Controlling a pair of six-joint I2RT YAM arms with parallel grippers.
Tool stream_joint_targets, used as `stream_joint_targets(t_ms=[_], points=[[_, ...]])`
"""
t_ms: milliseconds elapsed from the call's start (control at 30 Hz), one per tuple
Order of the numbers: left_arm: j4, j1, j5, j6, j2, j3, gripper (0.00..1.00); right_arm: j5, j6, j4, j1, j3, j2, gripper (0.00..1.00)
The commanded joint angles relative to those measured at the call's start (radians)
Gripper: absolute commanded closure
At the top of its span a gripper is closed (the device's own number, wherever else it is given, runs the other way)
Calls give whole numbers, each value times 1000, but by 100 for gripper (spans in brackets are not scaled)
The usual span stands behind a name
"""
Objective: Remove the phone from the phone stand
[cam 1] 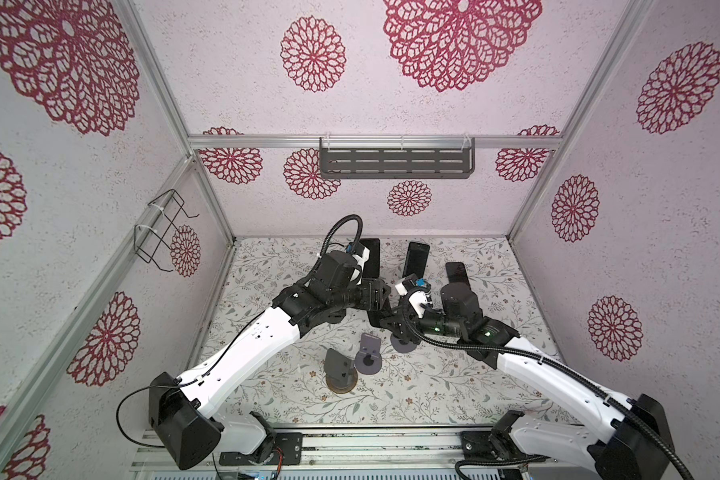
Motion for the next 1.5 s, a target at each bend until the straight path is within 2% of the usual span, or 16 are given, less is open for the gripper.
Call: stream_joint_targets(t_ms=[0, 67, 233, 267, 367, 400, 433, 500, 567, 633, 833, 1100, 1200, 1333, 1367, 1467], points=[[111, 15, 39, -16, -34, -4, 67, 15, 7, 77, 3, 58, 13, 63], [127, 21, 51, -18, -37, -12, 68, 19, 22, 87, 3, 60, 23, 78], [233, 41, 108, -37, -59, -75, 67, 35, 25, 80, 2, 64, 30, 100], [259, 47, 124, -32, -65, -93, 59, 44, 16, 57, 0, 76, 34, 100], [329, 81, 180, -21, -93, -149, 23, 39, -13, -26, -12, 126, 44, 100], [356, 98, 204, -22, -105, -172, 15, 25, -18, -47, -25, 141, 42, 100], [401, 119, 229, -30, -122, -205, 11, 1, -20, -74, -46, 155, 38, 100], [510, 154, 279, -56, -157, -278, 9, -80, -8, -98, -100, 175, 31, 100], [627, 176, 333, -71, -187, -349, 12, -187, 17, -113, -162, 195, 36, 100], [666, 187, 360, -70, -197, -380, 17, -272, 31, -122, -197, 212, 51, 100], [726, 191, 452, -82, -141, -394, 36, -439, 69, -73, -209, 231, 89, 100], [977, 189, 541, -216, -68, -435, 48, -519, 87, -34, -208, 241, 129, 100], [1075, 189, 568, -283, -45, -452, 65, -520, 63, -59, -208, 260, 162, 100], [1085, 187, 565, -294, -44, -456, 85, -531, 41, -81, -207, 279, 192, 100], [1081, 187, 563, -290, -45, -456, 89, -526, 33, -93, -208, 287, 199, 97], [1041, 187, 553, -273, -47, -448, 98, -501, -12, -152, -209, 316, 223, 78]])
